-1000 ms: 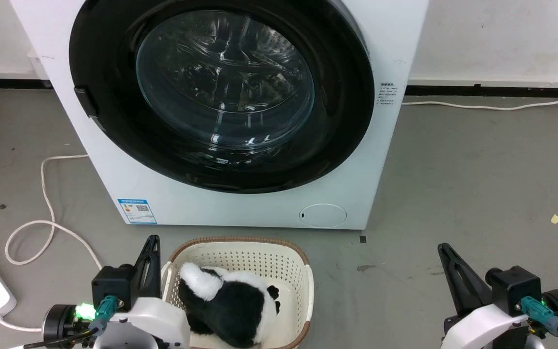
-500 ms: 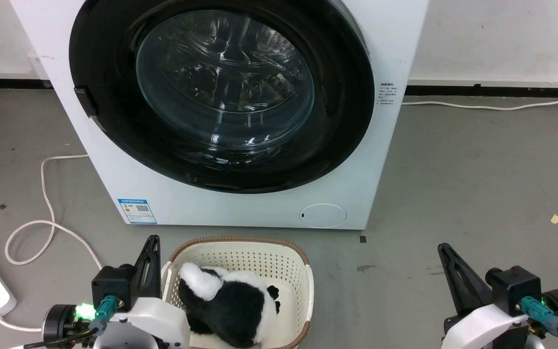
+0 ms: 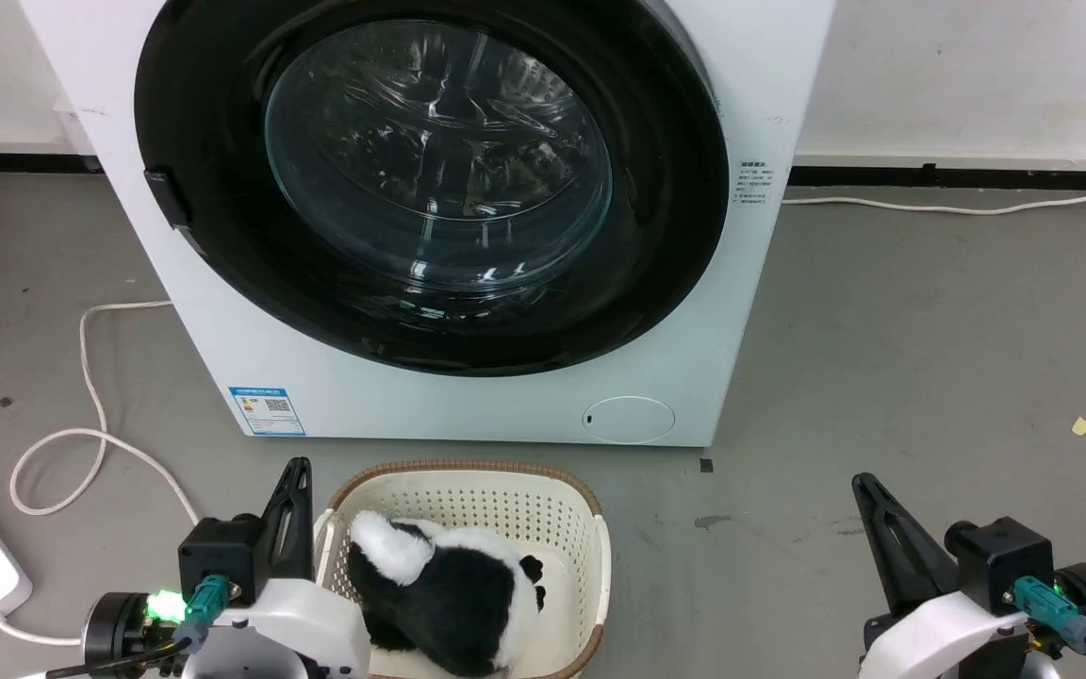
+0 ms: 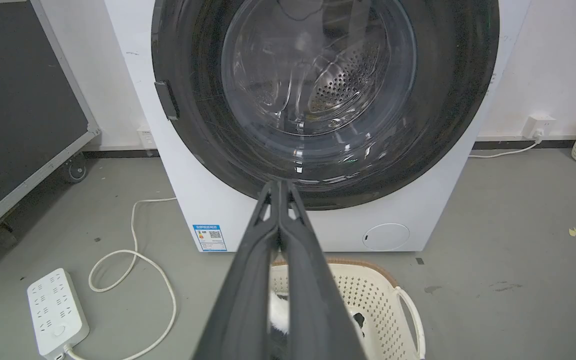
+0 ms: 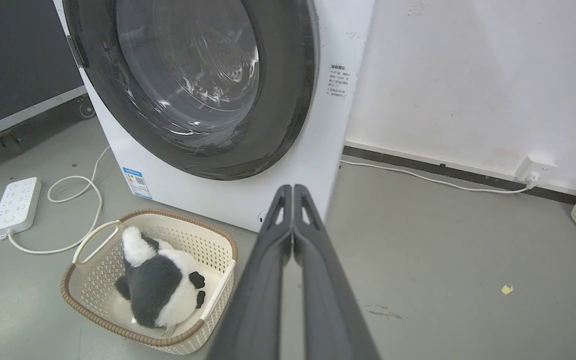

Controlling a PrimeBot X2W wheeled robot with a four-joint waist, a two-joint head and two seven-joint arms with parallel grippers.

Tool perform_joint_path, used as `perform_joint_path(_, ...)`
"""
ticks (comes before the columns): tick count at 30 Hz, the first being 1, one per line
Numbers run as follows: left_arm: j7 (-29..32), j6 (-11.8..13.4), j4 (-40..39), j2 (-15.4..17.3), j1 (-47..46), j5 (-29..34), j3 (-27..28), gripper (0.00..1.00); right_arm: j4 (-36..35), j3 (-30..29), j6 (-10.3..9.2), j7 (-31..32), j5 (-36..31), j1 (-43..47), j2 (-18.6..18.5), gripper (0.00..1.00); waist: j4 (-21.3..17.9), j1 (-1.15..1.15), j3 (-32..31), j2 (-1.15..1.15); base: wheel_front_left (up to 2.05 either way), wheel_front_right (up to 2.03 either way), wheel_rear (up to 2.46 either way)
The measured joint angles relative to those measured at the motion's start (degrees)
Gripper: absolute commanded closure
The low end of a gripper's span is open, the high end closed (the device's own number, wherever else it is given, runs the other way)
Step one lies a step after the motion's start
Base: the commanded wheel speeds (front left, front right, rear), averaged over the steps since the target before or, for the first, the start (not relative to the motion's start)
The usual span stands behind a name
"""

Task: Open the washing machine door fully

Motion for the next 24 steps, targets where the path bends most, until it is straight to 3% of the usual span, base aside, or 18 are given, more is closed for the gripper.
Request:
perform_joint_path(5,0.0,0.0,0.0,0.0,0.01,0.0,0.0,1.0,0.0,0.0,-0.01,0.0,0.0,0.0,0.0,1.0,0.0,0.0,0.0,0.0,0.0,0.0,0.0)
perform_joint_path(6,0.0,0.02,0.02,-0.01,-0.02,-0.1,0.0,0.0,-0.01,0.02,0.0,0.0,-0.01,0.02,0.0,0.0,0.0,0.0,0.0,0.0,0.0,0.0,0.0)
perform_joint_path(24,-1.62,-0.79,0.04,-0.01,-0.02,-0.85,0.22,0.0,-0.13,-0.62,0.0,-1.49,0.81,0.14,0.0,0.0,0.18,0.0,0.37,0.0,0.0,0.0,0.0)
